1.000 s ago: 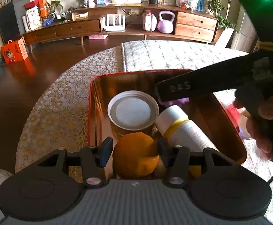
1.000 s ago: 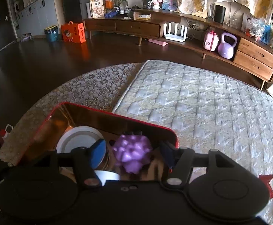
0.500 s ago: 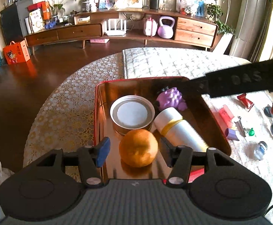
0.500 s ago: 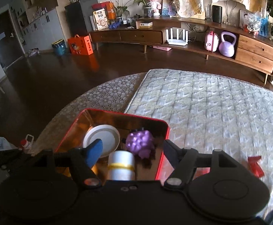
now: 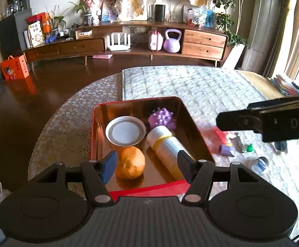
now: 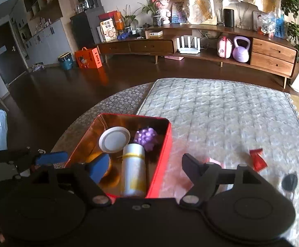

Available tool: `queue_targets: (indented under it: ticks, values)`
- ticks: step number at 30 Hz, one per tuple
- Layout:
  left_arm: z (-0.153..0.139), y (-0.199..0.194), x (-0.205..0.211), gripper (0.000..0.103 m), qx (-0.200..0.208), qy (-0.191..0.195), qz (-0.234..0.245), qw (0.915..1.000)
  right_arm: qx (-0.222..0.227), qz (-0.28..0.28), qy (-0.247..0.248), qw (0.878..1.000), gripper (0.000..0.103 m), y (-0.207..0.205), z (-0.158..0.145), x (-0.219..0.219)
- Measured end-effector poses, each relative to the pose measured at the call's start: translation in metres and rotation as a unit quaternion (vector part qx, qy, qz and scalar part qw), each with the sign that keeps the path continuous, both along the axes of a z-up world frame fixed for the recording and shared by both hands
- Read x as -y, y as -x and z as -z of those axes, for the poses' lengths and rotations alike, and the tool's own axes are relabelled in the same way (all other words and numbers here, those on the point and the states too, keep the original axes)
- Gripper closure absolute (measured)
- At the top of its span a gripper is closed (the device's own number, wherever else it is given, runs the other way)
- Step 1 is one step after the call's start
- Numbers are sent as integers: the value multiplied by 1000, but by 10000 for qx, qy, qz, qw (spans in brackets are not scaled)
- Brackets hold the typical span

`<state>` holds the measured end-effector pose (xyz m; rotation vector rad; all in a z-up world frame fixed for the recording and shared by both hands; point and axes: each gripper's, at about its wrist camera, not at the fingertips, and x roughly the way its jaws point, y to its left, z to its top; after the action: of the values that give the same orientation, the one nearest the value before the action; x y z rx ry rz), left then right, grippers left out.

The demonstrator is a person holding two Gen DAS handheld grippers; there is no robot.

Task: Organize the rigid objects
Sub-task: 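Open both tools and move them toward the sunglasses and blue-labelled bottle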

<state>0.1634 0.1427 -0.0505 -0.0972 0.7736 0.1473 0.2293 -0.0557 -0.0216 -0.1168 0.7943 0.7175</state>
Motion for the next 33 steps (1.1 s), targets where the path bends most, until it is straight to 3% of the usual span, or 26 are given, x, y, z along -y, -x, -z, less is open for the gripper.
queue_targets:
  ticks: [3,12,23,33]
  values:
    - [-4,4,9,40,40,25,59,10000,3,92,-70,9999,18,5,-4,17]
    - [-10,13,38,24,165,189,258,9994,62,393,-233,9989,2,22,-6,73]
    - [-6,14,80,18,301,337,493,9978,431,848,-159,9953,0,37,10,146]
    - [14,-4,133,18,343,443,850,9948,489,1465,-6,9880,0,18,39,204]
